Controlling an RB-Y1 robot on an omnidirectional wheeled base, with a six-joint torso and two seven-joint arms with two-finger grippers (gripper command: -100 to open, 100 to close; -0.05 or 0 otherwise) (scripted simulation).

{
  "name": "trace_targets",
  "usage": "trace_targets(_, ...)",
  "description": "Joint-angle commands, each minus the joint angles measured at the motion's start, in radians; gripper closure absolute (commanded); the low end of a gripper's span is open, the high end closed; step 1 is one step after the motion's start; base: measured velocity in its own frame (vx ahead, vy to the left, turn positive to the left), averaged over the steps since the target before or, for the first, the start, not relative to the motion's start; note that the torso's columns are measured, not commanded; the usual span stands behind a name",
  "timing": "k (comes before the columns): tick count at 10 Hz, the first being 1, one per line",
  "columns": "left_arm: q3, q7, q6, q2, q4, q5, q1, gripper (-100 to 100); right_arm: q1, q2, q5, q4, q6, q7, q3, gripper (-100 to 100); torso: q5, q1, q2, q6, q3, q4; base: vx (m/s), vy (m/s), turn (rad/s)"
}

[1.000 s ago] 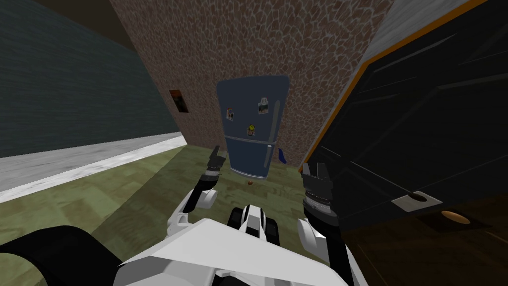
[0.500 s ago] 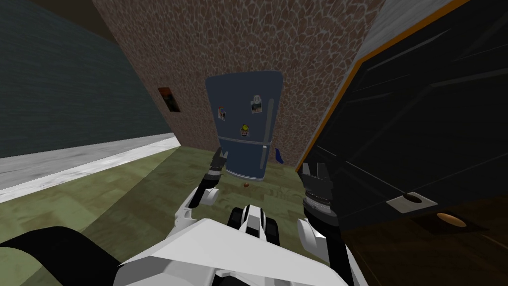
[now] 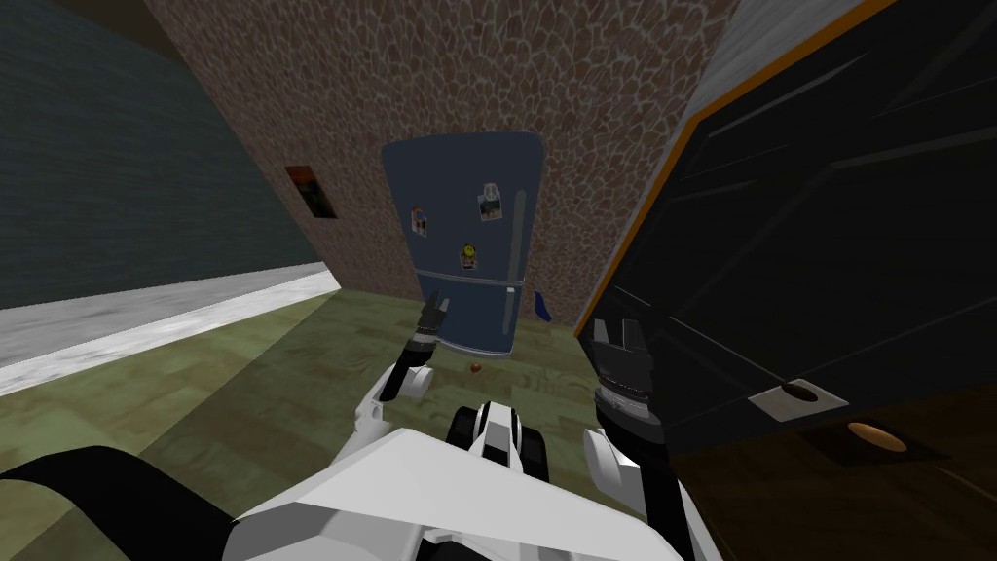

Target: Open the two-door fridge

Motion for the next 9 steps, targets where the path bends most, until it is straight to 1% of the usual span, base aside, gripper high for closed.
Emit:
trace_targets(1, 0.003, -0.028, -0.027, 0.004, 0.055, 0.01, -0.027, -100, 0.0, 0.0, 0.0, 0.0, 0.0, 0.0, 0.0, 0, 0.0, 0.0, 0.0, 0.0, 0.0, 0.0, 0.094, -0.073, -0.06)
trace_targets(9, 0.007, -0.118, -0.113, -0.003, 0.221, 0.039, -0.109, -100, 0.0, 0.0, 0.0, 0.0, 0.0, 0.0, 0.0, 0, 0.0, -0.001, -0.001, 0.0, 0.0, 0.0, 0.1, -0.074, -0.06)
